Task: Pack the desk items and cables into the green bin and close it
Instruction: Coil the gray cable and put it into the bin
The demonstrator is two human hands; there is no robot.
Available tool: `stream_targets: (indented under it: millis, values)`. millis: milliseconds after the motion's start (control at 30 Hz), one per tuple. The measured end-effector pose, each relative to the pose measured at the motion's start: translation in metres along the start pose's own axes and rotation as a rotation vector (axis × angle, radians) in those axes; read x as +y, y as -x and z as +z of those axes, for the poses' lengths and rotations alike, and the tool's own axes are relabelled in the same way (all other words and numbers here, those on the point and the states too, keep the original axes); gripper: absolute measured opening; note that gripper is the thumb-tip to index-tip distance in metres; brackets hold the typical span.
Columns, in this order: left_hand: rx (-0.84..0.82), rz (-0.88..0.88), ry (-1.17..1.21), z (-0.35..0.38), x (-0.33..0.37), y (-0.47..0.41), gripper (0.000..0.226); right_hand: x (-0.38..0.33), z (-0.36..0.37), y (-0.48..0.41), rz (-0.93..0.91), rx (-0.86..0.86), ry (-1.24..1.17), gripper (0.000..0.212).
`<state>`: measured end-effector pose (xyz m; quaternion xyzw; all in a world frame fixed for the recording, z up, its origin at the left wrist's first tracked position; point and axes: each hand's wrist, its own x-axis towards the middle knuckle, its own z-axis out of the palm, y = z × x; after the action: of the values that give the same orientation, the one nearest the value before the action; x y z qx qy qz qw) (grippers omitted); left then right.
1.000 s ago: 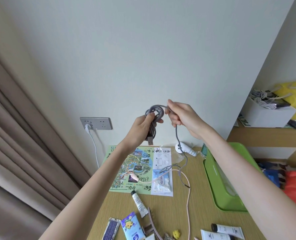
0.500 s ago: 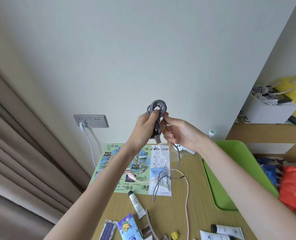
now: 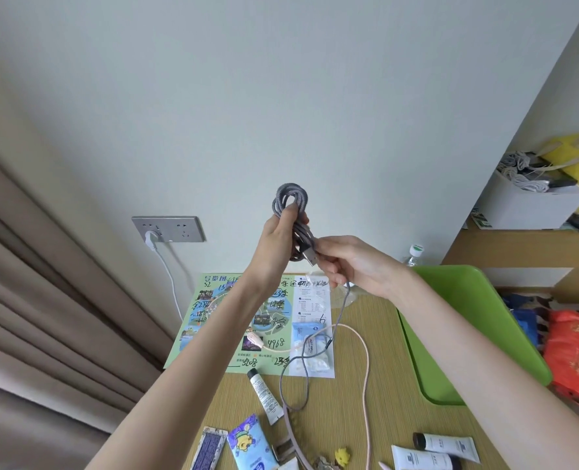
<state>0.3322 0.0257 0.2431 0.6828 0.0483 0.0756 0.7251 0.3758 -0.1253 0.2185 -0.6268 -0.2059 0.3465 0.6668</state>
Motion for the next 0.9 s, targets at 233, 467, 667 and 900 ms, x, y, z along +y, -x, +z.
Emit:
stream_targets:
  millis: [233, 467, 667, 900]
  values:
    - [0.042, -0.126, 0.426, -0.016, -0.007, -0.012, 0.028, 0.017, -0.013, 0.0, 0.039, 0.092, 0.135, 0.034]
    - [0.114, -0.1, 0.041, -0.036, -0.015, -0.012, 0.031, -0.002, -0.025, 0.004, -0.067, 0.286, 0.243, 0.055]
    - [0.018, -0.002, -0.368, -0.041, -0.024, -0.006, 0.039, -0.023, -0.028, 0.003, -0.116, 0.13, 0.163, 0.025]
    - [-0.31, 0.018, -0.484, -0.029, -0.028, 0.006, 0.048, -0.032, -0.013, -0.002, -0.178, 0.172, 0.372, 0.013]
